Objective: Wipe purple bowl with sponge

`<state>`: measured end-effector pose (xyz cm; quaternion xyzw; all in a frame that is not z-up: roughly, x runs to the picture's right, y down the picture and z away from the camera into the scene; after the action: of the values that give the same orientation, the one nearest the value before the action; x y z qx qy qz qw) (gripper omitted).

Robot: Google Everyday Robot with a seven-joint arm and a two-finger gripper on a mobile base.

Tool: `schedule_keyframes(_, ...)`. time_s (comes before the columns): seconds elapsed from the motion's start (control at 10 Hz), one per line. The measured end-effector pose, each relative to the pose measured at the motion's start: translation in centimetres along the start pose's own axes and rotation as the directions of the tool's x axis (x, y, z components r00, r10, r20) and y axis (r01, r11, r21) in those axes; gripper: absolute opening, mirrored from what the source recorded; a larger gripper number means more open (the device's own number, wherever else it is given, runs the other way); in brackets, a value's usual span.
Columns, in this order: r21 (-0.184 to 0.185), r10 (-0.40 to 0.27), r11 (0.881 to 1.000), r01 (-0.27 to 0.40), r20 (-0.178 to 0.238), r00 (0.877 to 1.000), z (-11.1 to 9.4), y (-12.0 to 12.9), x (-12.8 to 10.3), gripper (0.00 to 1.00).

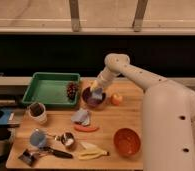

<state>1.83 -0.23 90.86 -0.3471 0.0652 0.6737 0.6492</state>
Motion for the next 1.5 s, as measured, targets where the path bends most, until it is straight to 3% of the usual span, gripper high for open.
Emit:
schedule_keyframes(0.2, -0.011, -0.028, 1.0, 0.028, -0.009, 1.0, 0.8, 1.4, -0.9, 0.0)
schedule_keyframes(0.4, -0.049, -0.04, 0.998, 0.039, -0.018, 0.999, 1.5, 2.0, -1.1, 0.0)
schedule_keyframes(0.6, -0.094, -0.051, 0.994, 0.048, -0.024, 0.998, 1.4, 2.9, -0.2, 0.0)
schedule_keyframes(0.8, -0.104, -0.062, 0.993, 0.059, -0.029, 0.998, 1.0, 3.7, 1.2, 0.0)
schedule_keyframes(1.1, -0.063, -0.007, 0.998, 0.005, -0.033, 0.999, 0.1, 1.7, 2.7, 0.0)
schedule_keyframes(1.5, 0.013, 0.029, 0.999, -0.029, 0.005, 1.0, -1.0, -0.2, 0.5, 0.0)
